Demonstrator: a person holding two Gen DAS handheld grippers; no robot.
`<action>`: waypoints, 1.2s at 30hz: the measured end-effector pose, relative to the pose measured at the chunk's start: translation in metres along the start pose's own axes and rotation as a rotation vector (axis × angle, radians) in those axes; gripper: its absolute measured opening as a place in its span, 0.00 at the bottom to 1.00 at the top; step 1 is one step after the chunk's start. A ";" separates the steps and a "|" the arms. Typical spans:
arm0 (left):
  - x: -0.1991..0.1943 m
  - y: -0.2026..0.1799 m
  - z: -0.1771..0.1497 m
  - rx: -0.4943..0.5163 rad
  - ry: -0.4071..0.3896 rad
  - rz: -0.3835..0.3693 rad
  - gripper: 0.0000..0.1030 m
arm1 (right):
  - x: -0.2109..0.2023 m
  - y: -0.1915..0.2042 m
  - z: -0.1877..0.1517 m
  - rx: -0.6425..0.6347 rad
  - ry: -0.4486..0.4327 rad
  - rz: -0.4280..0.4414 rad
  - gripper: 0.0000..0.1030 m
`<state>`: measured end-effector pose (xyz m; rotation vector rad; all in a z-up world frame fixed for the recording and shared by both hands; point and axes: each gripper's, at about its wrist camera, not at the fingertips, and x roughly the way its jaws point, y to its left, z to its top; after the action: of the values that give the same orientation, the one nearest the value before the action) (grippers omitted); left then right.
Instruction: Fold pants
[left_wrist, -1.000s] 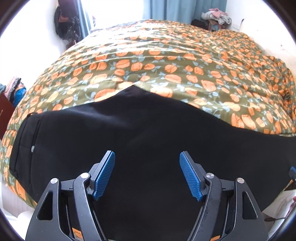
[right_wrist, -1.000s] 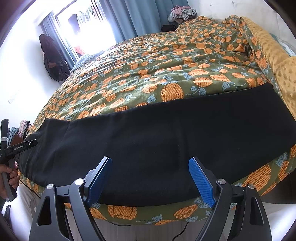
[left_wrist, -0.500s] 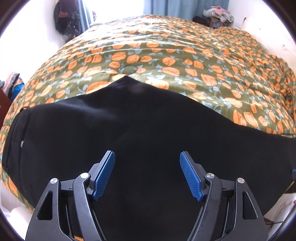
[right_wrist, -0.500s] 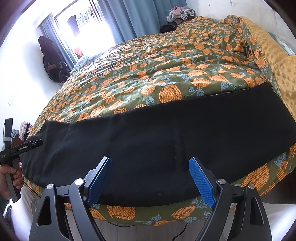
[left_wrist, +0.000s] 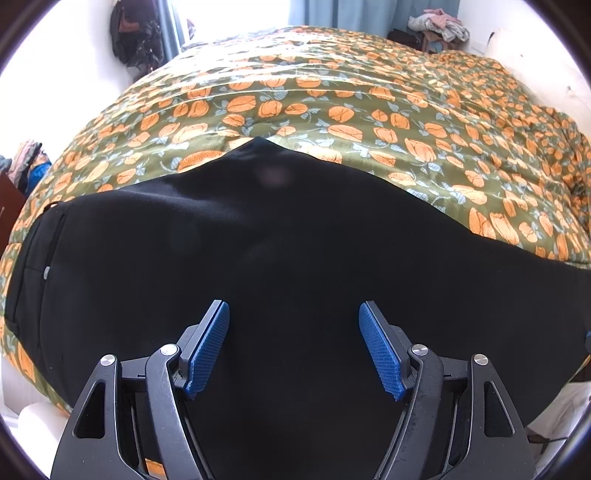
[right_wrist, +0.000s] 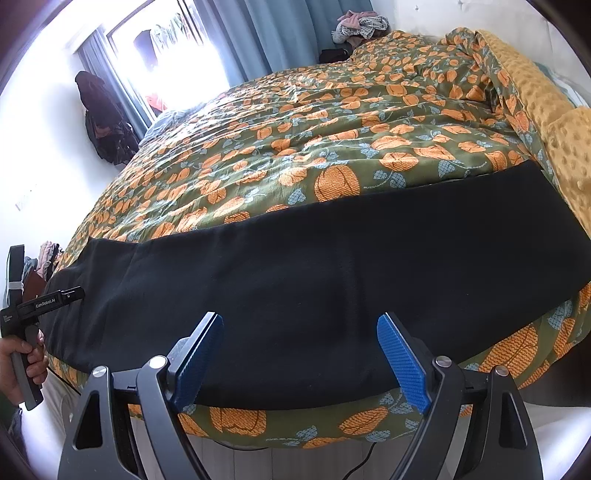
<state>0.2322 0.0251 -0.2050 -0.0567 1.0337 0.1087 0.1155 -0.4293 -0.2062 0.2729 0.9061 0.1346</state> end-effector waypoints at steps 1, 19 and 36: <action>0.000 0.000 0.000 0.000 -0.001 0.000 0.73 | 0.000 0.000 0.000 0.000 -0.001 0.000 0.83; -0.005 0.003 -0.006 -0.020 0.007 0.009 0.73 | -0.010 -0.024 0.004 0.125 -0.008 0.050 0.83; -0.005 0.005 -0.011 -0.035 0.017 0.017 0.73 | -0.022 -0.055 0.004 0.242 -0.037 0.035 0.83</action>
<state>0.2194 0.0289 -0.2059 -0.0807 1.0494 0.1416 0.1052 -0.4877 -0.2034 0.5148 0.8816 0.0522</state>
